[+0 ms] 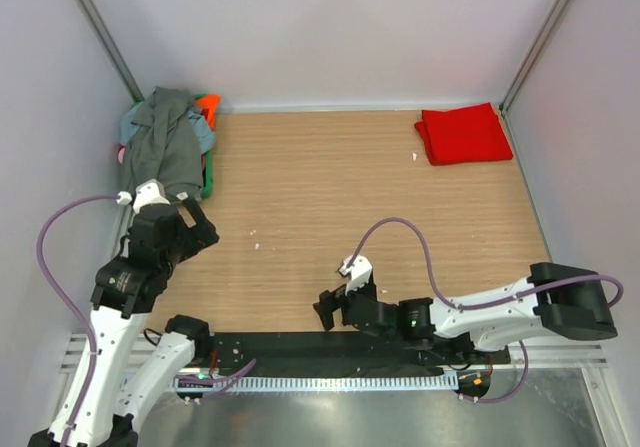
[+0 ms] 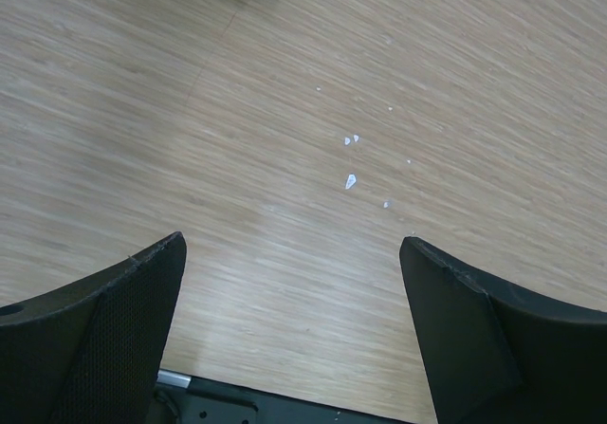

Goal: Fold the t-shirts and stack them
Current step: Reset both grippers

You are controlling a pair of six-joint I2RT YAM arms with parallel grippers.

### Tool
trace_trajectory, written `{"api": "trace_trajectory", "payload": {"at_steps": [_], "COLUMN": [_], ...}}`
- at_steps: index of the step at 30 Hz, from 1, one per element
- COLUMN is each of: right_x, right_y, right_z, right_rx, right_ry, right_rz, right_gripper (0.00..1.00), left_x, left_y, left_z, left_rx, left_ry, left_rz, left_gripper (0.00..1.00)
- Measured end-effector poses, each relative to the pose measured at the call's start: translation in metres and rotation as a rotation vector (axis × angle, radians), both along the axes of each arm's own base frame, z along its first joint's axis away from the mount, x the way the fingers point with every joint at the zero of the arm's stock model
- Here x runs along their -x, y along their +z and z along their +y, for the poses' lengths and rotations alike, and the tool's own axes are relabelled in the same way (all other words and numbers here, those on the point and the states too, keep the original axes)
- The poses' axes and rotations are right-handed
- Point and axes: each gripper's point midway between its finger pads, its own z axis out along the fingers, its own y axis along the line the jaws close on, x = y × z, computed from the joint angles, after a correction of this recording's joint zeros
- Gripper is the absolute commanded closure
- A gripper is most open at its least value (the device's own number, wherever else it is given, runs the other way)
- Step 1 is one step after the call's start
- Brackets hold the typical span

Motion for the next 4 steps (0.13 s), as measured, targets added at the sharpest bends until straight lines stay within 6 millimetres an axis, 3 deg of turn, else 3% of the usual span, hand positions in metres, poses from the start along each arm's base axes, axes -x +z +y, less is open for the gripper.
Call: {"api": "trace_trajectory", "payload": {"at_steps": [4], "right_x": [0.0041], "right_y": [0.0097], "right_z": [-0.0124], "right_rx": [-0.104], "right_ry": [0.021], "right_rz": [-0.002], "right_gripper": [0.00], "left_x": [-0.0006], "left_y": [-0.0009], "left_z": [0.0005], "left_rx": [-0.003], "left_ry": [0.003], "left_rz": [0.005], "left_gripper": [0.05]}}
